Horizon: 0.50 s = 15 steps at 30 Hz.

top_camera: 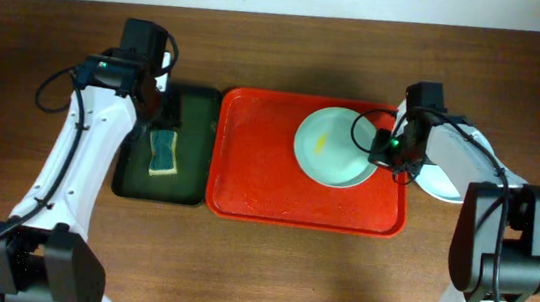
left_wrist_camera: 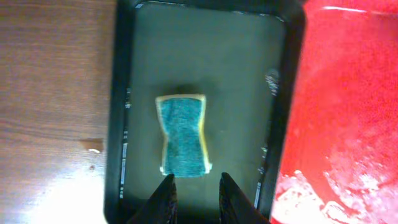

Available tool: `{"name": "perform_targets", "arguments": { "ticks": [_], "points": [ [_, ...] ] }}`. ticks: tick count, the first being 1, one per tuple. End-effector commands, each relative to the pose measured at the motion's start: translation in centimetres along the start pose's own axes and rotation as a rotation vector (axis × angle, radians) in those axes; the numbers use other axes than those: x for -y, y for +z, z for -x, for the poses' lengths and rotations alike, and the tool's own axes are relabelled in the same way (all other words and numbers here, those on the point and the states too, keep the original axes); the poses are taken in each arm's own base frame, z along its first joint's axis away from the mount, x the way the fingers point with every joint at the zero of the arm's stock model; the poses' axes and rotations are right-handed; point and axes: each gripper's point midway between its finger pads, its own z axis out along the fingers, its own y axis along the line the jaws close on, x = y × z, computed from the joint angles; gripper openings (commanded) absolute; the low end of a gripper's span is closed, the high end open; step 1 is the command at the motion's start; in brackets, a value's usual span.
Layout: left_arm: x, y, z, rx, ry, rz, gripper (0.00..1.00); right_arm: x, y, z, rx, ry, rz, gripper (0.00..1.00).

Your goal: Clean dirty plates on tray and stack at the side

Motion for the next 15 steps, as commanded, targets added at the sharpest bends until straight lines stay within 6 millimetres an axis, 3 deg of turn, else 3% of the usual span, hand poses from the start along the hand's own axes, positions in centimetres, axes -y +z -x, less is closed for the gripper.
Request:
{"name": "perform_targets", "arguments": {
  "ticks": [1,8,15],
  "points": [
    [-2.2,1.9,-0.4,-0.047,-0.063,0.045,0.3,-3.2,0.5,-2.3,-0.086,-0.052,0.118,0.04],
    [-1.7,6.7,-3.0,-0.229,-0.062,0.018,0.31,-5.7,1.0,-4.4,-0.14,-0.12,0.117,0.04],
    [-1.3,9.1,-4.6,-0.32,-0.052,0.004,0.26,-5.8,1.1,-4.6,-0.139,-0.133,0.099,0.04]
  ]
}}
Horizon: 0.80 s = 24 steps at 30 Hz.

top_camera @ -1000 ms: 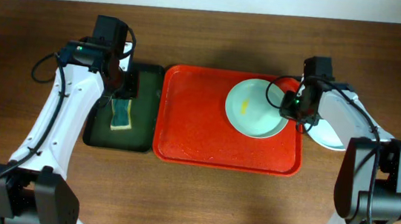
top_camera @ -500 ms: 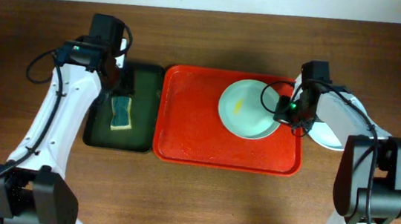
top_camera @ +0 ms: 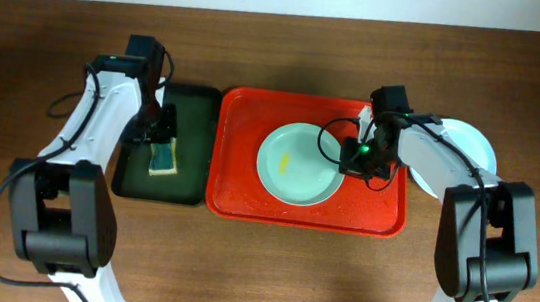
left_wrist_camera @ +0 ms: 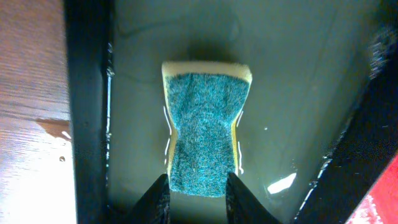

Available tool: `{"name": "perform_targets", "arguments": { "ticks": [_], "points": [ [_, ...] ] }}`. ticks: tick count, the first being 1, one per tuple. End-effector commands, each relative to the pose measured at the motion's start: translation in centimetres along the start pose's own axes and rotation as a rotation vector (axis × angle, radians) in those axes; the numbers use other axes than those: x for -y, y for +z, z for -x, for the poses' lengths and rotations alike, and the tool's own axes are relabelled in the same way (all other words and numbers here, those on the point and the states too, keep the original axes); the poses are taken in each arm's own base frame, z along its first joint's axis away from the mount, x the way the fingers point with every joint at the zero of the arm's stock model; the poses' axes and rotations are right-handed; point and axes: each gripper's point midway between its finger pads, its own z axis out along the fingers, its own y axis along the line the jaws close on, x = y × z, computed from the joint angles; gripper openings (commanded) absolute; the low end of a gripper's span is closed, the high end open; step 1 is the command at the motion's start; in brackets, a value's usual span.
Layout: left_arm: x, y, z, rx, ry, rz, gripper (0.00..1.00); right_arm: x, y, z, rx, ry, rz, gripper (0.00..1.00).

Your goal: Clean dirty plates on tray and stack at the side

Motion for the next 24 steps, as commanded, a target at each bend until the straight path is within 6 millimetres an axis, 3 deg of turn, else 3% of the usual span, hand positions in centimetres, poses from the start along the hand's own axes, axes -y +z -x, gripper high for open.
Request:
{"name": "perform_targets", "arguments": {
  "ticks": [1,24],
  "points": [
    [0.3,1.1,-0.5,-0.042,0.008,-0.014,0.26,0.2,0.4,-0.4,-0.015,-0.011,-0.007,0.04],
    [-0.1,4.8,-0.4,-0.094,0.017,0.029,0.3,0.4,0.4,-0.3,-0.011,-0.011,-0.022,0.05]
  ]
}}
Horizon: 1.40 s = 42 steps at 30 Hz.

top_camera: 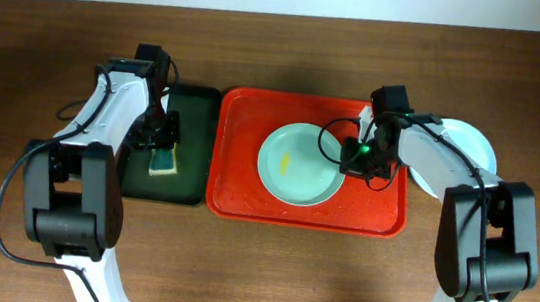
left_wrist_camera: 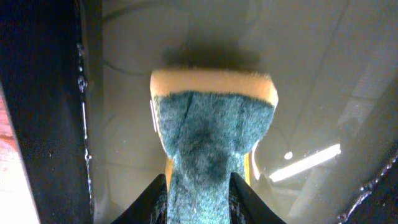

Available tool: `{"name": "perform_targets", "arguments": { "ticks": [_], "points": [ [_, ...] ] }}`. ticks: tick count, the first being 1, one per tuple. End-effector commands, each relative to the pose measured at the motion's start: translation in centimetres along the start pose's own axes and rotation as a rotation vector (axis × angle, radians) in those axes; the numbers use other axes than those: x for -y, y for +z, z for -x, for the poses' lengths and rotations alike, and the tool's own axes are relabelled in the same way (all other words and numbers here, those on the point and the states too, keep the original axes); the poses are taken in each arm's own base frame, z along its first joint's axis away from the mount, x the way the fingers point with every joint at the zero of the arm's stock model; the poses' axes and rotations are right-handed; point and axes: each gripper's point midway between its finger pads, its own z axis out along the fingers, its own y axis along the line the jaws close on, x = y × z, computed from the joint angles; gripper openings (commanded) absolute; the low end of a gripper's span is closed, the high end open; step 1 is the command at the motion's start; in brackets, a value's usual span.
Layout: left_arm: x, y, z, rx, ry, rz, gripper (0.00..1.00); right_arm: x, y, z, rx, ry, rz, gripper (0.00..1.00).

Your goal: Clean dirty plates on tray and stack at the side

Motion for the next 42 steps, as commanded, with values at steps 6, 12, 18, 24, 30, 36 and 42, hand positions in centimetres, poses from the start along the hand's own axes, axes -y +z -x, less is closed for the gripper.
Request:
{"name": "perform_targets", "arguments": {
  "ticks": [6,12,18,24,30,36,42],
  "points": [
    [0.3,3.3,-0.9,-0.09,0.016,-0.004,0.27,0.3,0.4,-0.3,-0.013,-0.008,-0.016,0.05],
    [0.5,3.7,-1.0,-0.104,0.016,-0.013,0.0,0.3,0.4,-0.3,-0.012,-0.008,-0.015,0.05],
    [1.6,2.5,-0.4,-0.07,0.06,-0.102,0.0,0.3,0.4,-0.2,-0.007,-0.01,-0.014,0.39],
    [1.6,-4.4,1.5,0.135,0.058,-0.134,0.0,-0.4,-0.6,1.1,0.02,-0.019,-0.007,0.57],
    [1.3,-13.1,2.1,0.384,0.06,-0.169,0.0,-0.6,-1.3,0.8,-0.007,-0.01,-0.014,0.1],
    [1.2,-14.5,2.3,0.445,0.084,-0.168,0.0,-0.4,-1.3,0.3,-0.025,-0.004,-0.019,0.12],
    [1.5,-12.7,2.8,0.463,0.094,-0.178,0.0,-0.9,-0.9,-0.2,-0.038,-0.018,-0.02,0.29]
  ]
}}
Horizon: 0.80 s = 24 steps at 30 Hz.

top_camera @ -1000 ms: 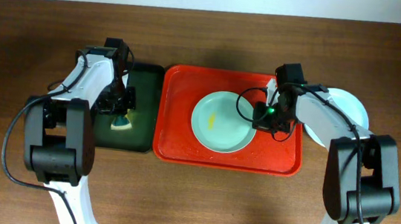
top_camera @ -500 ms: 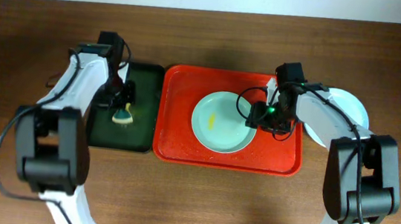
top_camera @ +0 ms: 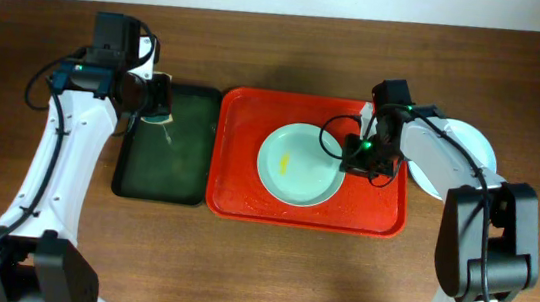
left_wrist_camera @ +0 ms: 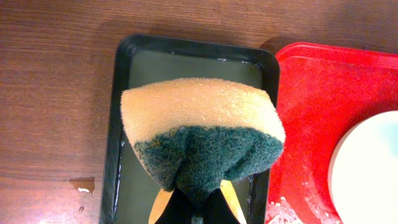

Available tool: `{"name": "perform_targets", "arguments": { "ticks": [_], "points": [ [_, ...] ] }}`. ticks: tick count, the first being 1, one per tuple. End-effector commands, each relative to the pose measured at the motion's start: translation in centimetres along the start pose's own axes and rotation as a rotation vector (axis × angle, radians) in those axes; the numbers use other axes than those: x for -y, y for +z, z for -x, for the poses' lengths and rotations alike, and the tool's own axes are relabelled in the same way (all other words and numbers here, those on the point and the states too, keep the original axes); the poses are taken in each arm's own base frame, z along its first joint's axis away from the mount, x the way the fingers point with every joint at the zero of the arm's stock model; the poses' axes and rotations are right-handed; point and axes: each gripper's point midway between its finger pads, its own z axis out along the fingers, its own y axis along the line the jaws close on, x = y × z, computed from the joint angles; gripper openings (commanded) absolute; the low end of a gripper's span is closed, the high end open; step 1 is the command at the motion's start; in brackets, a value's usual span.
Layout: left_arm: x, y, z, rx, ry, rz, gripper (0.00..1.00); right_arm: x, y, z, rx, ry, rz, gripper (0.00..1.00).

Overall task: Clean dirty plates on tray and stack at the side
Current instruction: 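Grasp the sponge on the black tray with the left gripper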

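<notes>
My left gripper (left_wrist_camera: 194, 208) is shut on the yellow-and-green sponge (left_wrist_camera: 202, 140), pinched at its middle and held up above the black tray (left_wrist_camera: 122, 124). From overhead the sponge (top_camera: 158, 114) hangs over that tray's far end. A pale green plate (top_camera: 299, 164) with a small yellow smear lies in the red tray (top_camera: 245, 194). My right gripper (top_camera: 358, 158) sits at the plate's right rim; whether it grips the rim is hard to tell. Part of another pale plate (top_camera: 471, 152) shows on the table right of the red tray, under the right arm.
The black tray (top_camera: 163, 160) holds a shallow film of water. The red tray (left_wrist_camera: 305, 124) is wet, with droplets near its left edge. Brown wooden table (top_camera: 257, 270) all around; a white wall strip lies along the far edge.
My left gripper, then down around the sponge in the black tray, now holds it lifted clear of the water. The right gripper and the plate have stayed put.
First my left gripper hung open above the sponge and the plate lay at the red tray's far right. Then the plate was at the tray's middle and the left jaws were lower over the sponge. They straddled it, and now hold it aloft.
</notes>
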Motion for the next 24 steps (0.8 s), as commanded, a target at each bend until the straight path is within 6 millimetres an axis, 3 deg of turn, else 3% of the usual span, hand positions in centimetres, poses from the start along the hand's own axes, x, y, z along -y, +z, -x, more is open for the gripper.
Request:
{"name": "perform_targets", "arguments": {
  "ticks": [1,6,14,16,21,24],
  "points": [
    [0.4,1.3,-0.9,-0.01,0.037,-0.027,0.0,-0.7,0.4,-0.2,-0.007,-0.027,-0.013,0.32],
    [1.2,1.7,-0.9,-0.002,0.074,-0.075,0.0,-0.8,0.9,-0.6,-0.005,-0.067,-0.086,0.16],
    [1.2,1.7,-1.1,-0.008,0.075,-0.075,0.0,-0.6,1.0,-0.9,-0.009,-0.081,-0.129,0.17],
    [1.2,1.7,-1.1,-0.007,0.098,-0.076,0.0,-0.6,1.0,-0.9,-0.01,-0.081,-0.131,0.31],
    [1.2,1.8,-1.2,-0.011,0.101,-0.075,0.0,-0.3,1.7,-1.1,-0.03,-0.069,-0.136,0.3],
    [1.2,2.0,-1.4,-0.013,0.101,-0.075,0.0,-0.2,1.8,-1.1,-0.032,-0.068,-0.137,0.06]
  ]
}}
